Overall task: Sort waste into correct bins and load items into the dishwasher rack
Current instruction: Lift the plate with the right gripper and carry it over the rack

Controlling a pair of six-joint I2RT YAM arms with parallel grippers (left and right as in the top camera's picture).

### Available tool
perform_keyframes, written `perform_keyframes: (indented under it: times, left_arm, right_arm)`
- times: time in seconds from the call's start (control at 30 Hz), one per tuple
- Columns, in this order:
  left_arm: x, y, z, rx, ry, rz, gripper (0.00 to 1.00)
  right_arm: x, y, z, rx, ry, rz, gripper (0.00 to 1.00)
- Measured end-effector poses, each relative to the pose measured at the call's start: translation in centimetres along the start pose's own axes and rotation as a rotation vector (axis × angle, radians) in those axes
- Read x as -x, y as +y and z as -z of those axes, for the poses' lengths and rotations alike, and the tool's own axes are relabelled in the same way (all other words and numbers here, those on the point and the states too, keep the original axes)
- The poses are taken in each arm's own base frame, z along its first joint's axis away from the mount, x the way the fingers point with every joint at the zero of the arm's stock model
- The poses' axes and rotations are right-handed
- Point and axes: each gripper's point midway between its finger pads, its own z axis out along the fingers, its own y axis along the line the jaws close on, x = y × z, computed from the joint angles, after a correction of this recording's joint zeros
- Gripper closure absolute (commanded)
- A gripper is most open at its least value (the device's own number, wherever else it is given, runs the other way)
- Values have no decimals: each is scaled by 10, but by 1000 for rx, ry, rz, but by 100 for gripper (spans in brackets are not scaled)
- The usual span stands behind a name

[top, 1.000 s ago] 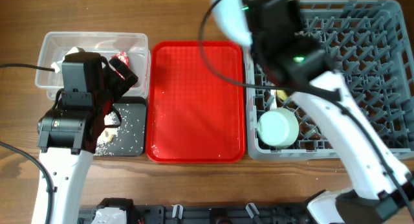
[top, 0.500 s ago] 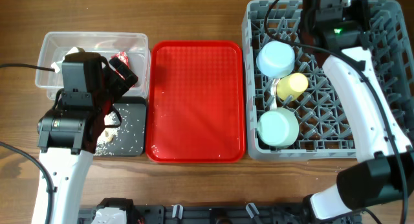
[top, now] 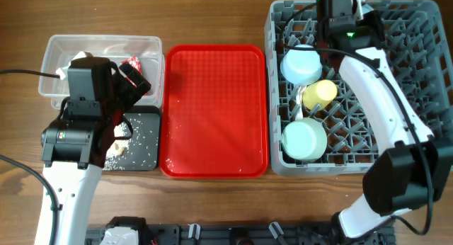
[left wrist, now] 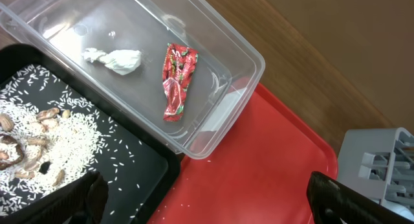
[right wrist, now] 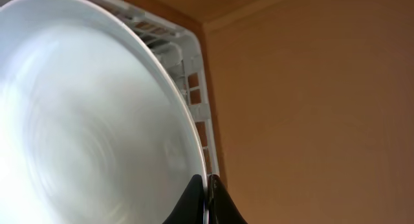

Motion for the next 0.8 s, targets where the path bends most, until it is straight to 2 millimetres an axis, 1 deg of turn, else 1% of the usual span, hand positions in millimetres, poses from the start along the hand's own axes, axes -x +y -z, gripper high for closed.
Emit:
perform_keyframes:
  times: [0.1,0.17,0.23,0.27,0.3,0.37,0.4,0.43,0.47,0.6,0.7,0.77,0.8]
  left_arm:
    - [0,0,0,0,0,0,0]
    - [0,0,0,0,0,0,0]
    - [0,0,0,0,0,0,0]
    - [0,0,0,0,0,0,0]
    - [0,0,0,0,0,0,0]
    - [0,0,0,0,0,0,0]
    - [0,0,0,0,0,0,0]
    - [0,0,0,0,0,0,0]
    - [0,0,0,0,0,0,0]
    - [0,0,0,0,0,0,0]
    - [0,0,0,0,0,0,0]
    - [0,0,0,0,0,0,0]
    - [0,0,0,-1,0,0,0]
  right_arm:
    - [0,9,-5,4,9,18,95]
    - [-1,17,-8,13,15,33,81]
    - [1,22,-9,38,8,30,80]
    - [2,25,-9,51,4,30,77]
    - [2,26,-9,58,1,28,70]
    - [3,28,-8,71,-6,21,32]
    - [4,28,-8,74,-8,16,25]
    - [5,29,-8,77,-11,17,9]
    - [5,29,-8,80,-12,16,0]
    - [7,30,-8,83,-19,6,0]
    - [10,32,-6,109,-34,-34,0]
    - [14,34,1,165,-59,-72,0]
    - [17,35,8,220,-82,-103,0]
